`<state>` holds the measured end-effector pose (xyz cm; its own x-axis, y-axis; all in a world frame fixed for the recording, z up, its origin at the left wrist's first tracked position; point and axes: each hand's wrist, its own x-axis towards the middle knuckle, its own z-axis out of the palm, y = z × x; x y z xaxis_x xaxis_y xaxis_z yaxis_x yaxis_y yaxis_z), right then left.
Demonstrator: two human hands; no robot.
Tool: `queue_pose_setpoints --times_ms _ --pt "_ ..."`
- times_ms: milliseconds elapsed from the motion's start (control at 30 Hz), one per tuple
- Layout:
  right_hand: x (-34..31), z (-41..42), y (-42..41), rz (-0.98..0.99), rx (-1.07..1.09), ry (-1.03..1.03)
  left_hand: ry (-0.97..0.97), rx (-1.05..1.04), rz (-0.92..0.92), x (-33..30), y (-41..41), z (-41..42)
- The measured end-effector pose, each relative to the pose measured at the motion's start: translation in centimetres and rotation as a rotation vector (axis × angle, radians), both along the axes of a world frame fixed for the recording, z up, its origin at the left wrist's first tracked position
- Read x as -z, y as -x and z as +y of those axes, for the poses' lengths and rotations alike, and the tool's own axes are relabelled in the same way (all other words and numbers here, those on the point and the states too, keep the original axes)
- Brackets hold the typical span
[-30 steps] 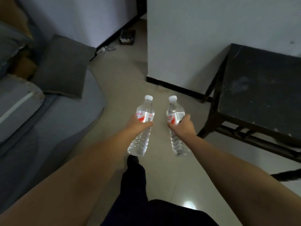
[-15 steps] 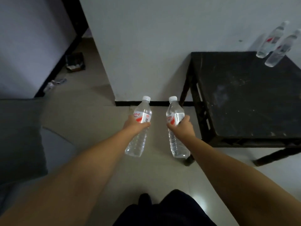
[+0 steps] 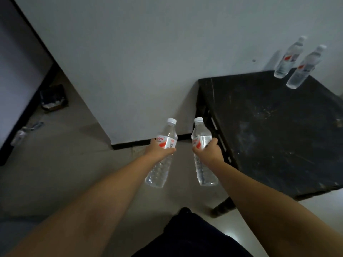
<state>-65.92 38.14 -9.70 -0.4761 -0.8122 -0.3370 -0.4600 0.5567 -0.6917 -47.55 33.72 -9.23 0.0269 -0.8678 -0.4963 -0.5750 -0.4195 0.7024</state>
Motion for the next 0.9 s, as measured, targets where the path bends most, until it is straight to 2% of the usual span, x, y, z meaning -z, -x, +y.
queue_pose_setpoints --times_ms 267,467,700,900 --pt "-2.4 -11.7 5.0 0.007 0.030 0.055 0.055 0.043 0.024 -2.0 4.5 -12.9" --pt "-1.9 -15.6 8.4 -0.022 0.126 0.038 0.036 0.178 0.012 -1.2 9.4 -19.1" --pt "-0.8 -22.0 14.5 -0.014 0.391 0.047 -0.020 0.441 0.036 -0.6 17.4 -29.7" --pt "-1.5 -26.6 17.4 -0.074 0.646 0.079 0.015 0.668 -0.012 -3.0 24.1 -38.3"
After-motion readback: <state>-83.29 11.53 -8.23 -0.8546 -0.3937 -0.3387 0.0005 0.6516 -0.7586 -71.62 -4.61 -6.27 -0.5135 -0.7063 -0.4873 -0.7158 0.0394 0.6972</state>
